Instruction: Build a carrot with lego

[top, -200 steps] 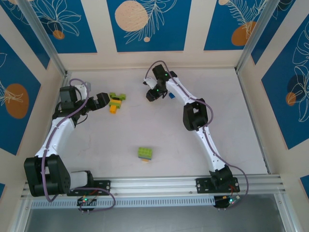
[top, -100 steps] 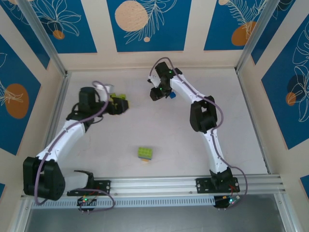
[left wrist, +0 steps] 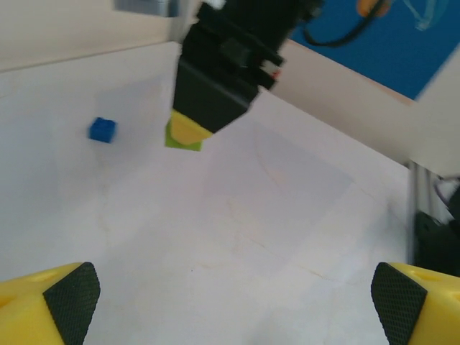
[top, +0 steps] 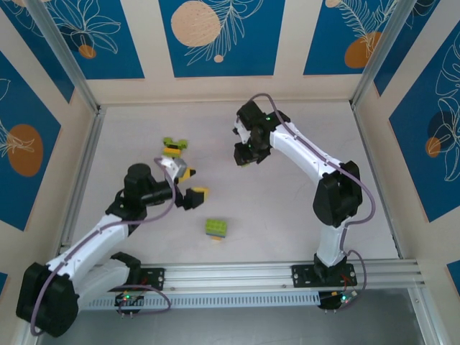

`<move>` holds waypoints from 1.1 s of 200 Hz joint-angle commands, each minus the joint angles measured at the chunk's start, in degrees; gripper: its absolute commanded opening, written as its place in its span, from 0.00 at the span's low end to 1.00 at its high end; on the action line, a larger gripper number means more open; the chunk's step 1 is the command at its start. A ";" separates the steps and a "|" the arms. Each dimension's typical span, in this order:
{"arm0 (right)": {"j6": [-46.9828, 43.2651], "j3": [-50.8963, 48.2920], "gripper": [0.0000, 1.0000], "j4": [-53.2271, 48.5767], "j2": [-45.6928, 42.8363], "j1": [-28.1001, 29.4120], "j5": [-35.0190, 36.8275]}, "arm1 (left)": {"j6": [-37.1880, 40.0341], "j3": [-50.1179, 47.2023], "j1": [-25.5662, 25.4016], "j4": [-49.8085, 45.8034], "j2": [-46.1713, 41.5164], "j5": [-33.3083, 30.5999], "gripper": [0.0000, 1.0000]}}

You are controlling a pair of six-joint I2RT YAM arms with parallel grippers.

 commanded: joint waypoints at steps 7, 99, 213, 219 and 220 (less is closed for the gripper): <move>4.13 -4.64 0.31 -2.30 -3.82 2.52 1.66 | 4.63 -6.56 -2.73 7.32 -6.53 3.97 1.00; 5.98 -8.04 0.31 -2.51 -6.36 3.40 1.99 | 2.74 -13.94 -14.88 6.96 -10.29 -5.20 1.00; 4.33 -7.55 0.31 -2.58 -5.66 3.72 0.94 | 2.70 -19.69 -21.69 17.63 -2.52 -15.66 1.00; 4.19 -7.46 0.31 -2.64 -5.49 3.68 0.85 | 2.53 -20.29 -21.70 18.31 -2.91 -15.76 0.99; 4.21 -7.44 0.31 -2.66 -5.43 3.68 0.85 | 2.47 -20.39 -21.76 18.43 -2.97 -15.67 1.00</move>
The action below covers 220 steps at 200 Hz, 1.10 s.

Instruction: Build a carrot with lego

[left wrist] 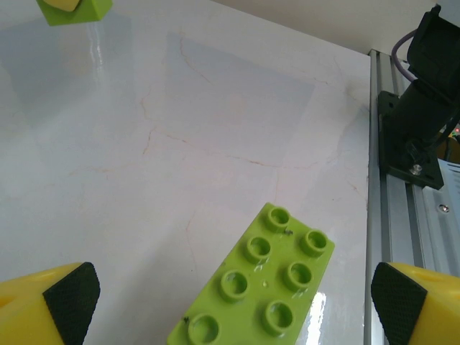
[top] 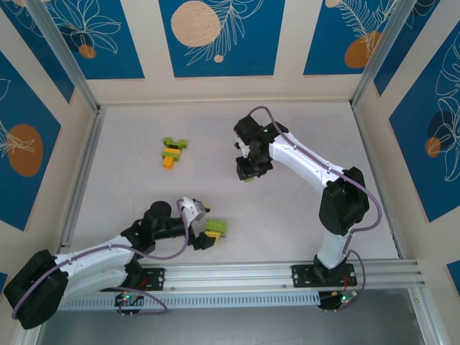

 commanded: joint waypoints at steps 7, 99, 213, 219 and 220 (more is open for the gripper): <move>-0.81 0.36 0.31 -1.03 -0.54 0.44 -1.58 | -0.92 -2.48 -0.86 6.26 -2.40 -1.10 1.00; 0.05 7.42 0.31 -4.81 4.19 2.43 -1.58 | 0.23 -7.02 -3.05 13.21 -3.67 -1.69 0.98; 1.78 13.48 0.31 -10.20 6.73 5.05 0.79 | 2.51 -7.29 -3.39 18.90 2.95 -1.29 0.91; 1.89 13.48 0.31 -10.27 6.66 5.07 0.79 | 2.60 -7.15 -3.33 18.79 3.39 -1.11 0.90; 1.90 13.48 0.31 -10.28 6.68 5.08 0.79 | 2.61 -7.17 -3.33 18.80 3.53 -1.04 0.89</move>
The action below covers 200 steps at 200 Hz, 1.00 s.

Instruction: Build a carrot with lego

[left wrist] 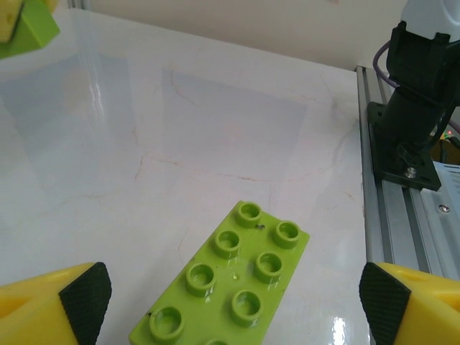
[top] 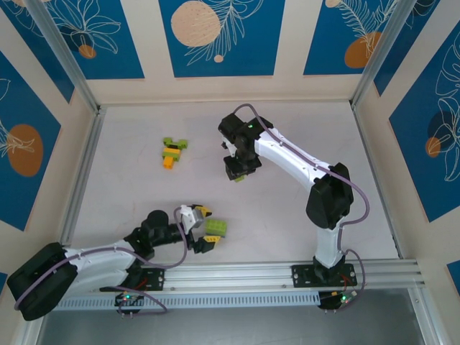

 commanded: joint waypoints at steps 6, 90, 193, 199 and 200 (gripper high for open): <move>1.11 1.50 0.31 -2.29 -0.18 0.61 0.09 | 1.45 -0.45 -0.60 2.02 0.78 0.75 0.88; 1.37 0.61 0.31 -3.11 -1.19 0.76 1.19 | 2.37 1.99 -0.64 2.82 8.22 3.31 0.78; 1.79 0.51 0.31 -3.52 -1.24 0.82 1.41 | 2.80 2.48 -0.63 2.02 8.30 3.69 0.60; 1.83 0.43 0.30 -3.54 -1.37 0.80 1.41 | 2.89 2.60 -0.65 1.89 8.40 3.78 0.60; 1.86 0.38 0.31 -3.59 -1.39 0.80 1.41 | 2.89 2.63 -0.67 1.88 8.44 3.73 0.60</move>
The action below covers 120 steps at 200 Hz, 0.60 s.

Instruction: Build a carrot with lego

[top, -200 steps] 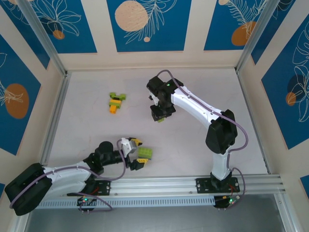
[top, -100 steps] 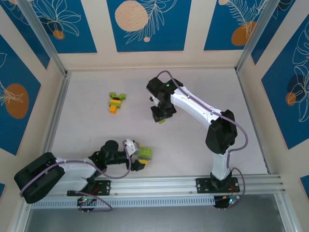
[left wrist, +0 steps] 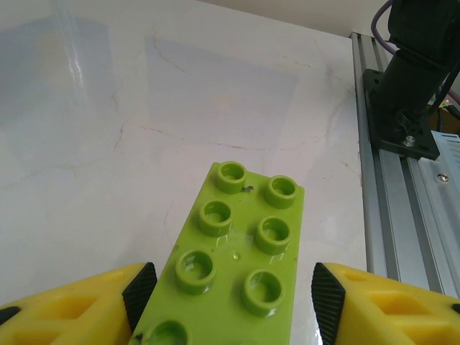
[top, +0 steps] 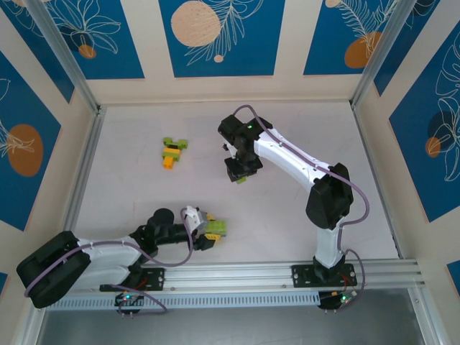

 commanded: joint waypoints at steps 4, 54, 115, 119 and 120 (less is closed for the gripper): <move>1.15 0.32 0.31 -1.96 -1.45 0.36 0.29 | 1.41 1.46 -0.62 0.56 0.52 1.51 0.59; 3.35 -2.94 0.31 -1.79 -4.30 1.47 -2.58 | 2.03 2.07 -0.65 -0.71 -0.37 1.63 0.54; 14.86 -12.61 0.28 1.14 -12.87 7.75 -7.54 | 2.38 2.59 -0.64 -0.71 1.12 2.64 0.49; 15.74 -13.15 0.28 1.19 -13.27 8.24 -7.76 | 2.38 2.60 -0.68 -0.79 1.05 2.60 0.49; 15.91 -13.15 0.28 1.19 -13.31 8.30 -7.78 | 2.38 2.60 -0.64 -0.75 1.04 2.58 0.49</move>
